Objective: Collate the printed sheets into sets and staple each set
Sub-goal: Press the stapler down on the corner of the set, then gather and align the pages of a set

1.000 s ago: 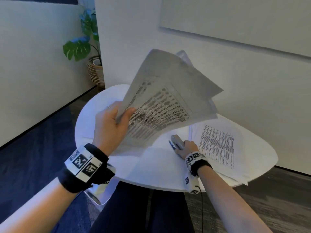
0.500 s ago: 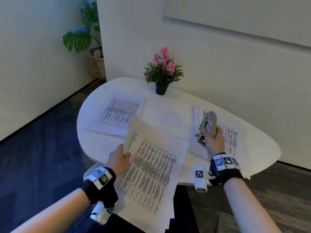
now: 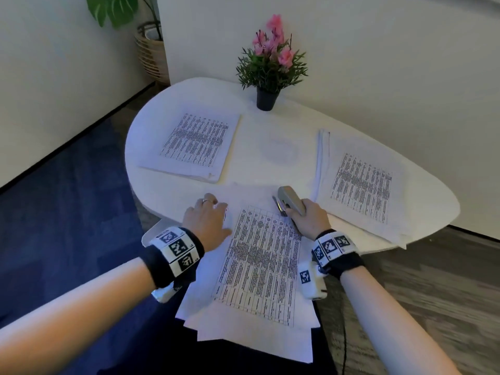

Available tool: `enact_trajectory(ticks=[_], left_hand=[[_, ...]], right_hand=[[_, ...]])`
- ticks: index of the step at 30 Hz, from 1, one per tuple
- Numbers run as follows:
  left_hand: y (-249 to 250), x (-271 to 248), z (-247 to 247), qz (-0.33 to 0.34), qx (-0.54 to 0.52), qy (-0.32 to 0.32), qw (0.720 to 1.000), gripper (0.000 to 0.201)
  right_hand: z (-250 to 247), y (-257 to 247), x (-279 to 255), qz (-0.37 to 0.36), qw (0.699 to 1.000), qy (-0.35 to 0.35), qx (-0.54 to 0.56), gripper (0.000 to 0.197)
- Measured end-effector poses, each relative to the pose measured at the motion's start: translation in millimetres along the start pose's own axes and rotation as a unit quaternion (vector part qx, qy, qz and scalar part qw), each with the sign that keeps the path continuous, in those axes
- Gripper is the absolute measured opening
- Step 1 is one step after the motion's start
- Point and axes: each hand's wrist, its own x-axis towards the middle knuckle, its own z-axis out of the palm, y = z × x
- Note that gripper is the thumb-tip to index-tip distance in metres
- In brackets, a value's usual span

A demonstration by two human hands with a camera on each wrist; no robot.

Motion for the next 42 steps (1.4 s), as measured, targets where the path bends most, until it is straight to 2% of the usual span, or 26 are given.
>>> enact_trajectory(ticks=[3,7,12,19,23,27,31,36,38,40,42], left_hand=[[19.2,18.8,6.2,0.092,-0.048,-0.066,0.992,0.064],[41.7,43.1,14.4,0.134,-0.035,-0.080,0.987,0.065],[55.8,79.8,11.1,0.137,-0.014,-0.092,0.986,0.080],[57.1,112.9,1.3,0.141,0.010,-0.055,0.988,0.071],[55.0,117.0,3.6,0.138,0.024,-0.045,0.989,0.068],[52.3,114.9,14.2,0.140,-0.001,-0.035,0.990,0.080],[53.3,126.1,9.4,0.146,0.002,-0.035,0.989,0.082],[53.9,139.8,4.7,0.146,-0.001,-0.042,0.988,0.081],[54.1,143.0,5.5,0.145,0.011,-0.050,0.988,0.084],[55.1,144.1,7.4,0.145,0.016,-0.048,0.988,0.082],[55.9,144.6,10.2,0.142,0.013,-0.039,0.989,0.080]], right_hand=[[1.3,3.9,2.4,0.017,0.994,0.009,-0.112,0.028],[1.3,-0.6,6.0,0.048,0.982,0.015,-0.185,0.041],[2.4,-20.2,19.6,0.035,0.983,-0.007,-0.183,0.049],[6.6,-20.2,40.3,0.037,0.974,-0.031,-0.223,0.036],[8.4,-18.7,41.9,0.036,0.971,-0.022,-0.236,0.034],[10.6,-25.7,46.8,0.045,0.968,-0.013,-0.245,0.033],[9.5,-36.5,59.2,0.056,0.972,-0.009,-0.228,0.021],[16.0,-34.4,80.4,0.098,0.975,-0.002,-0.197,0.022],[9.6,-34.0,80.4,0.078,0.972,0.001,-0.222,0.019],[5.7,-32.7,82.4,0.057,0.966,0.005,-0.253,0.028],[7.0,-33.9,86.6,0.067,0.970,-0.002,-0.236,0.030]])
